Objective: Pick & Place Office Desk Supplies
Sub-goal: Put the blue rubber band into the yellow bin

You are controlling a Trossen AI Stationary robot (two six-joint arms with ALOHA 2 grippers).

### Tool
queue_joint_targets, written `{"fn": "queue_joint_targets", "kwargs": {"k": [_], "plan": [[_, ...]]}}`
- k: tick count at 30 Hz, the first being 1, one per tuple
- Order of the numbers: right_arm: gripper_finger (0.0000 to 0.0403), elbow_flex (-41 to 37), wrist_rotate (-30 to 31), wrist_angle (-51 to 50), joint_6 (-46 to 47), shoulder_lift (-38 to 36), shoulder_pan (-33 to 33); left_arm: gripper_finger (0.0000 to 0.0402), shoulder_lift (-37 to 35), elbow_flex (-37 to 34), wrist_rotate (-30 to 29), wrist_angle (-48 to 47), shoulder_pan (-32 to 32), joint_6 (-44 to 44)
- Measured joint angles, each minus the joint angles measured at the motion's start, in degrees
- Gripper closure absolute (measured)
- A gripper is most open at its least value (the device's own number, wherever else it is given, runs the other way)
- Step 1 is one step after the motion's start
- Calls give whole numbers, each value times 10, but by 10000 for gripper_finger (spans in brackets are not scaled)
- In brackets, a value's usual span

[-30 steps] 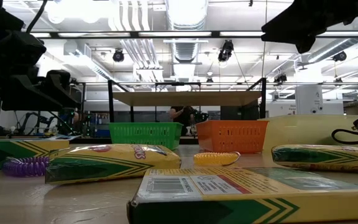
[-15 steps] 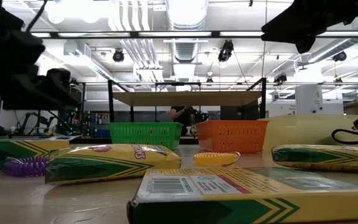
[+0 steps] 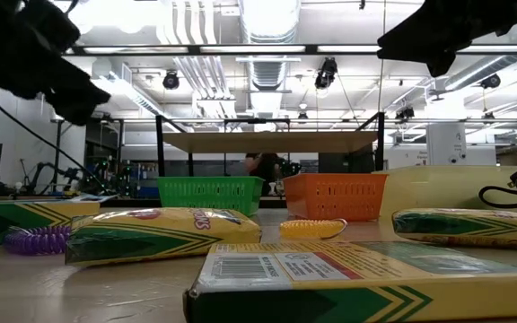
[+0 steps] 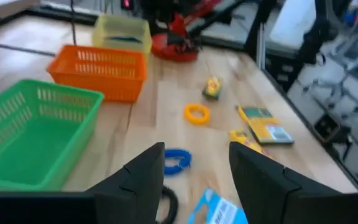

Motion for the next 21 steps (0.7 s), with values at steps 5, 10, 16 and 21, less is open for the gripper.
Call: {"fn": "queue_joint_targets", "kwargs": {"k": [5, 10, 16, 21], "plan": [[280, 0, 0, 0, 0, 0, 0, 217, 31, 54, 0, -61, -39, -9], [277, 0, 0, 0, 0, 0, 0, 217, 109, 93, -17, -51, -80, -13], [269, 0, 0, 0, 0, 0, 0, 217, 240, 145, -31, -45, -101, -14], [269, 0, 0, 0, 0, 0, 0, 217, 369, 223, -30, -76, -114, -13]]}}
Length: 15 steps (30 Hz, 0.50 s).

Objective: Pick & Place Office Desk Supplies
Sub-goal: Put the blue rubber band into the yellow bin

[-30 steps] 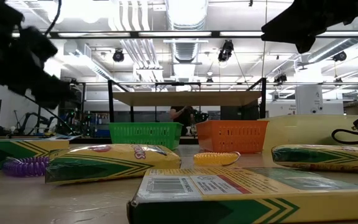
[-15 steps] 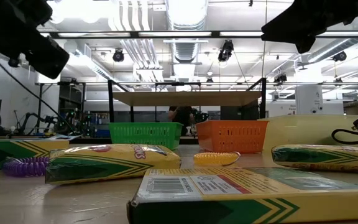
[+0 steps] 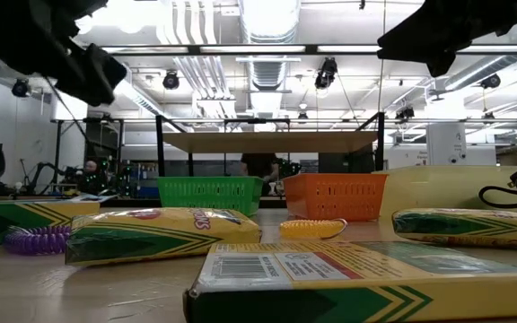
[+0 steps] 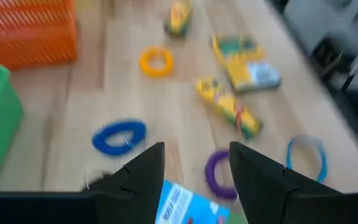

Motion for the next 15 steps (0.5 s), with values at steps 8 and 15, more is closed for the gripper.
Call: {"fn": "queue_joint_targets", "kwargs": {"k": [8, 15], "plan": [[282, 0, 0, 0, 0, 0, 0, 217, 146, 98, 31, -90, -28, 1], [276, 0, 0, 0, 0, 0, 0, 217, 187, 108, 32, -11, -66, -18]]}}
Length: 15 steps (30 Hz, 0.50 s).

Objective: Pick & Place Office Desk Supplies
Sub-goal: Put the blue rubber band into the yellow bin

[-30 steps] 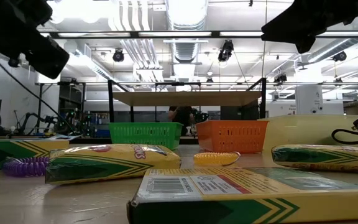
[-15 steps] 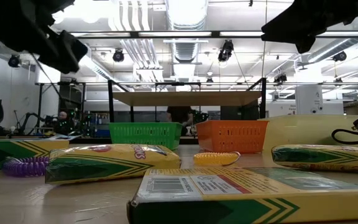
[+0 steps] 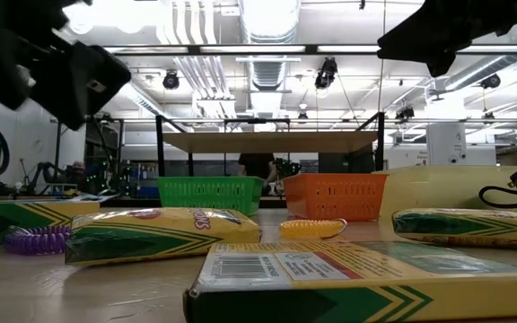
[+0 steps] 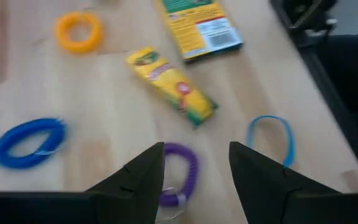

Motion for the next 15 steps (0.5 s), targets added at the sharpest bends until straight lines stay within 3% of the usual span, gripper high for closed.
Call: {"fn": "queue_joint_targets", "kwargs": {"k": [15], "plan": [[276, 0, 0, -1, 0, 0, 0, 217, 81, 1, -54, 83, -85, -84]]}}
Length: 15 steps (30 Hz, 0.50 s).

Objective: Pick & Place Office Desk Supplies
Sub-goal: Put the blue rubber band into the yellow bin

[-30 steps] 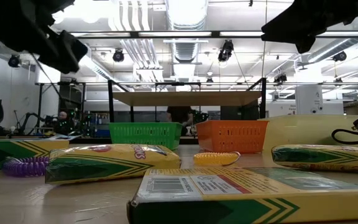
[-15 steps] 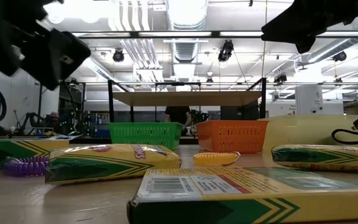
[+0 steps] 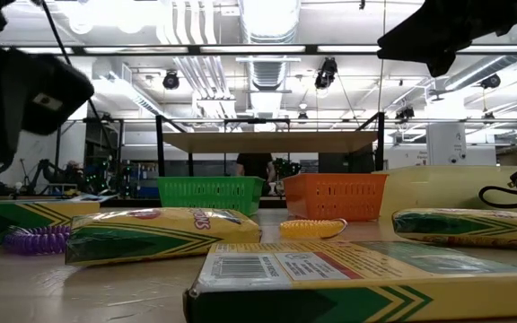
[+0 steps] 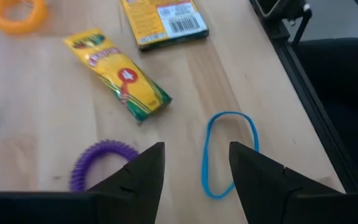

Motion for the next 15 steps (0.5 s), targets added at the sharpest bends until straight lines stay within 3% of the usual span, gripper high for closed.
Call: {"fn": "queue_joint_targets", "kwargs": {"k": [15], "plan": [[284, 0, 0, 0, 0, 0, 0, 217, 81, 3, 0, 52, -2, -25]]}}
